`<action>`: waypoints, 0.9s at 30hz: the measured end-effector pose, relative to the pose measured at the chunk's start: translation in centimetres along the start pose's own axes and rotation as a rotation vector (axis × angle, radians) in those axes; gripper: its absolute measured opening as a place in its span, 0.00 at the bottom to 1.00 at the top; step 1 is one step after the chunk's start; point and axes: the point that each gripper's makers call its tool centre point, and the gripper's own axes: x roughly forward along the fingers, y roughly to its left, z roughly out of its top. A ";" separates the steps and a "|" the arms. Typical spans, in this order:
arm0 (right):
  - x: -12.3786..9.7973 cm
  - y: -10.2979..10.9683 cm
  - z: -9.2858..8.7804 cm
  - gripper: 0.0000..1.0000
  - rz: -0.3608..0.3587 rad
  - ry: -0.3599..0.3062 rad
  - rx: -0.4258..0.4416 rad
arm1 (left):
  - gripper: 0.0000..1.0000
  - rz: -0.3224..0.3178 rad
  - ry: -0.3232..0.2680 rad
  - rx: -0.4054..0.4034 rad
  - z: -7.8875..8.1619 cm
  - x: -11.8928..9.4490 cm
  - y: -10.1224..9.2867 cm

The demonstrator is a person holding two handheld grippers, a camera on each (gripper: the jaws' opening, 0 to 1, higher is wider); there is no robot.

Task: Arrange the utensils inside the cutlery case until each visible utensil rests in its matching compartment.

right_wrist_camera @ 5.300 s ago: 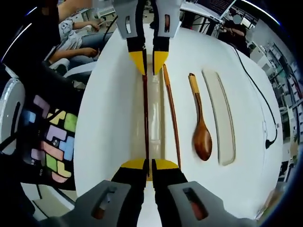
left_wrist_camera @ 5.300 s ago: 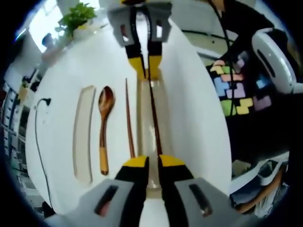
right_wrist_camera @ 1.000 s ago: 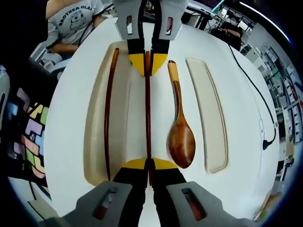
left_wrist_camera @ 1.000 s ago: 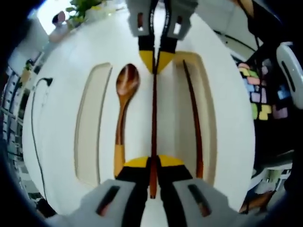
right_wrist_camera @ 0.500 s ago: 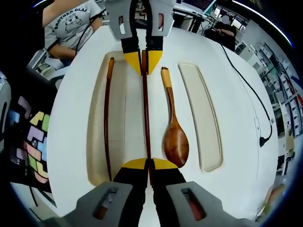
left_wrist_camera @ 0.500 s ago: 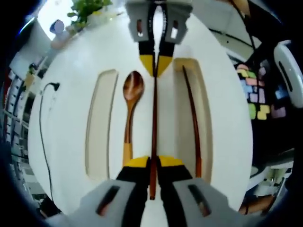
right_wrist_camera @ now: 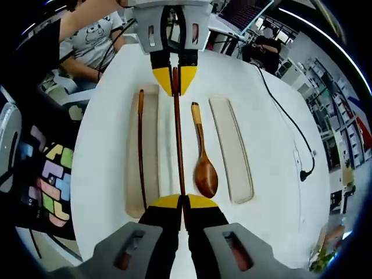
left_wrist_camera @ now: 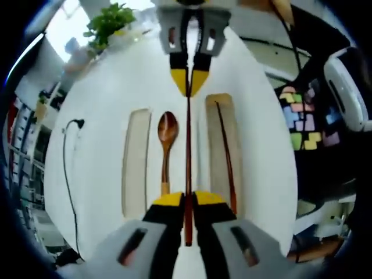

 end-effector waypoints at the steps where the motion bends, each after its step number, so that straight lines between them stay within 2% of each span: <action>1: -0.1 0.1 0.0 0.00 -0.001 0.002 -0.003 | 0.05 -0.001 -0.003 0.005 0.1 -0.2 -0.1; 8: 0.0 1.1 0.1 0.00 0.026 -0.007 0.017 | 0.05 -0.035 -0.024 0.000 -0.1 -0.1 -1.4; 18: 1.2 3.0 0.1 0.00 0.078 -0.015 0.041 | 0.05 -0.082 -0.035 -0.011 -1.2 1.6 -3.2; 21: 1.8 3.3 0.0 0.00 0.097 -0.016 0.040 | 0.06 -0.107 -0.047 -0.041 -1.6 2.2 -3.7; 27: 2.3 3.9 -0.3 0.00 0.123 -0.010 0.057 | 0.06 -0.127 -0.075 -0.031 -1.8 2.8 -4.8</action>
